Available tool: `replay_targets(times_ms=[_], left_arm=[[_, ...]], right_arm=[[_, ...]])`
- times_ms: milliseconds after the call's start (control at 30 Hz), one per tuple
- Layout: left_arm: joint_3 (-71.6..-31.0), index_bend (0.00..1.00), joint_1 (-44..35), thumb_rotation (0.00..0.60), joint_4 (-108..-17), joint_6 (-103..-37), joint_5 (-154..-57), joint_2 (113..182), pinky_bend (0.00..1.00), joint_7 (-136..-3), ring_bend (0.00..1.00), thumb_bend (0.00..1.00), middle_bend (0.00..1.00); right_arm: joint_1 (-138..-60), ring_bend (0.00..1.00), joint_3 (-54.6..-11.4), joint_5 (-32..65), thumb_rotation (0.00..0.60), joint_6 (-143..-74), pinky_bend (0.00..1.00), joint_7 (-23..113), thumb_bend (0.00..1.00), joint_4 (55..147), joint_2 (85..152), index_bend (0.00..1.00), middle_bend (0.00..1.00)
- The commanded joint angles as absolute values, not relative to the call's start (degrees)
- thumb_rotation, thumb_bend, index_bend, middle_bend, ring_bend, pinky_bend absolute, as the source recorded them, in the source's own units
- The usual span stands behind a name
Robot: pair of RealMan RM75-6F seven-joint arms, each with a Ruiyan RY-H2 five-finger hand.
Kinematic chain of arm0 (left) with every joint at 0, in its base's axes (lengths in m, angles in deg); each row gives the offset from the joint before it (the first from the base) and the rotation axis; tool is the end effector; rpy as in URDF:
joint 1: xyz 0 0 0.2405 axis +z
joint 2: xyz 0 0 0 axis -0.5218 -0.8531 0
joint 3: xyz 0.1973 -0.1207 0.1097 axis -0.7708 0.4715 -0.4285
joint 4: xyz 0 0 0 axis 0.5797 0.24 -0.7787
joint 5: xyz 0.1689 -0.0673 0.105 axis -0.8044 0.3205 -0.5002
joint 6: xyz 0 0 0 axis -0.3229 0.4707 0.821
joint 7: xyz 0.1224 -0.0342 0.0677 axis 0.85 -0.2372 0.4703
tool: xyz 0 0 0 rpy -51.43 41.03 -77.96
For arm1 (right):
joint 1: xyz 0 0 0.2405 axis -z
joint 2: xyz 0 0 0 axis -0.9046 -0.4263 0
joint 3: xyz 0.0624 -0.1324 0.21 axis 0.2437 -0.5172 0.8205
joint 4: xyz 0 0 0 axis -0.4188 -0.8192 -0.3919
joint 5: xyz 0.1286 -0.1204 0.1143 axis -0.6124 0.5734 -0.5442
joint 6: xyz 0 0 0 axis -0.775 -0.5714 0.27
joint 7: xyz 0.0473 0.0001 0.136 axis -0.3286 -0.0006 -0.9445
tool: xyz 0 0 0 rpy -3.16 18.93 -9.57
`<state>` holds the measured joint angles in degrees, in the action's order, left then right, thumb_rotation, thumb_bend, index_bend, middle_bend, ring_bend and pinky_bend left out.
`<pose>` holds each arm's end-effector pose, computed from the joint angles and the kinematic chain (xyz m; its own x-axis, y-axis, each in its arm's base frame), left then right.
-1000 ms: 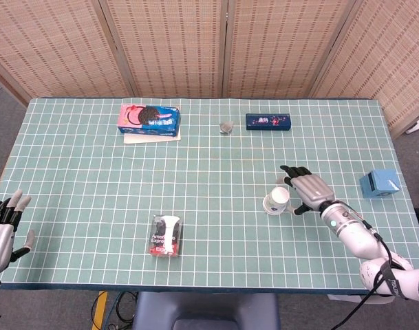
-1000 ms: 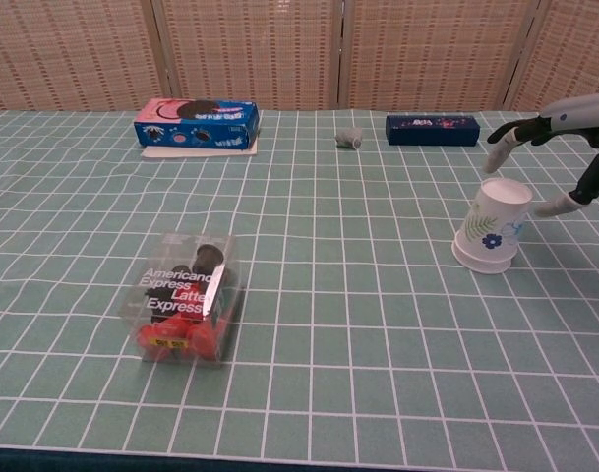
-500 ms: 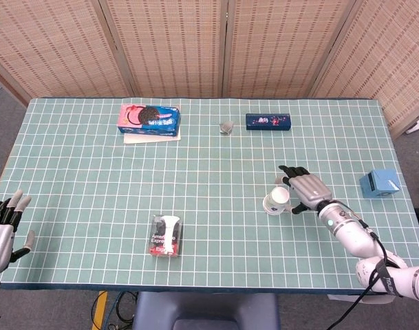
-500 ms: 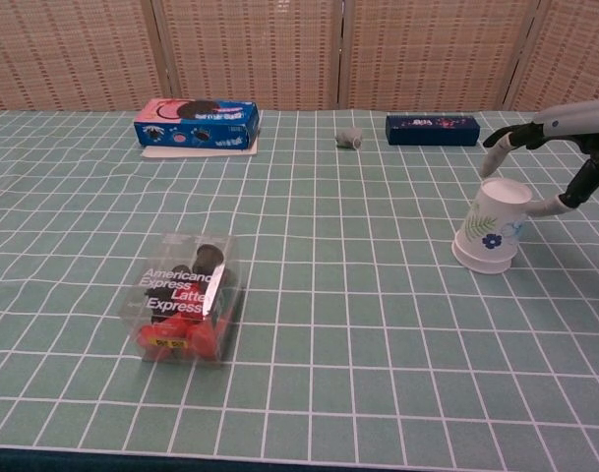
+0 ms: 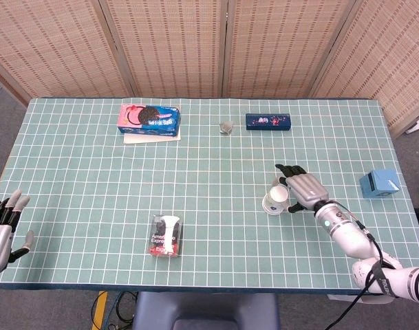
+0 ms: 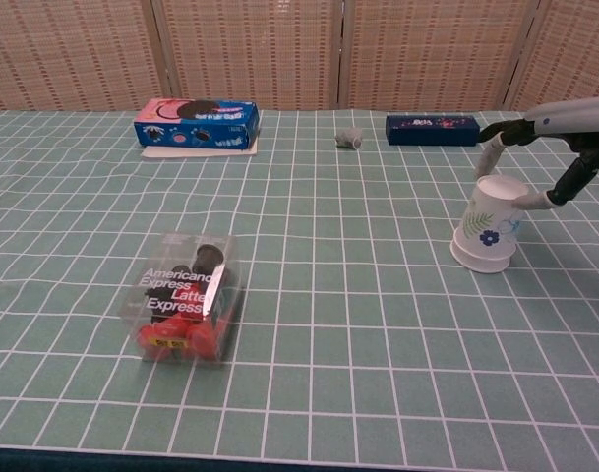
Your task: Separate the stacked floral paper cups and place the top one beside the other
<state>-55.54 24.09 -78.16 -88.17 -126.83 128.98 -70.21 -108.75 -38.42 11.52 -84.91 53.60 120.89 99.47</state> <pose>-0.3265 0.2004 0.1669 0.4424 0.0028 0.8968 0.8966 0.0212 -0.4424 -0.2068 -0.3475 0.0779 0.4482 -0.4757 0.7569 -0.8938 -0.2521 0.3708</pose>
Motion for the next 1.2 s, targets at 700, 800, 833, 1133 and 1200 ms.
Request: replay_targets(times_ms=[700,800,833,1133,1200], left_arm=[[-55.6,0.0,23.8,0.6,-78.0,-87.6,-126.8,129.4,0.0,-69.3,0.0,0.5,0.0],[-55.6,0.0,23.6,0.6,-77.9,-87.2,-126.5,129.6,0.0,-68.9,0.0,0.5,0.0],[-55.6,0.0,23.6,0.6,-77.8,-87.1,-126.4,129.7,0.0,-68.7,0.0,0.5,0.0],[-55.5,0.0,22.9,0.6,-77.5,-85.7,-125.5,130.4,0.0,-67.1,0.0,0.5,0.0],[-55.4,0.0,22.8,0.6,-77.5,-85.5,-125.3,130.5,0.0,-66.9,0.0,0.49,0.0]], right_arm=[[-106.0,0.0,-36.4,14.2,0.6,-91.9,0.0,54.3,0.45,131.8,91.7,0.4,0.0],[-105.4,0.0,-36.3,14.7,0.6,-92.6,0.0,54.0,0.45,133.0,90.3,0.4,0.0],[-105.1,0.0,-36.2,14.9,0.6,-92.8,0.0,53.7,0.45,133.3,90.0,0.4,0.0],[-102.4,0.0,-35.5,19.1,0.6,-94.5,0.0,48.7,0.45,135.4,85.7,0.4,0.0],[-101.7,0.0,-35.6,20.0,0.6,-95.0,0.0,47.9,0.45,135.8,84.9,0.4,0.0]])
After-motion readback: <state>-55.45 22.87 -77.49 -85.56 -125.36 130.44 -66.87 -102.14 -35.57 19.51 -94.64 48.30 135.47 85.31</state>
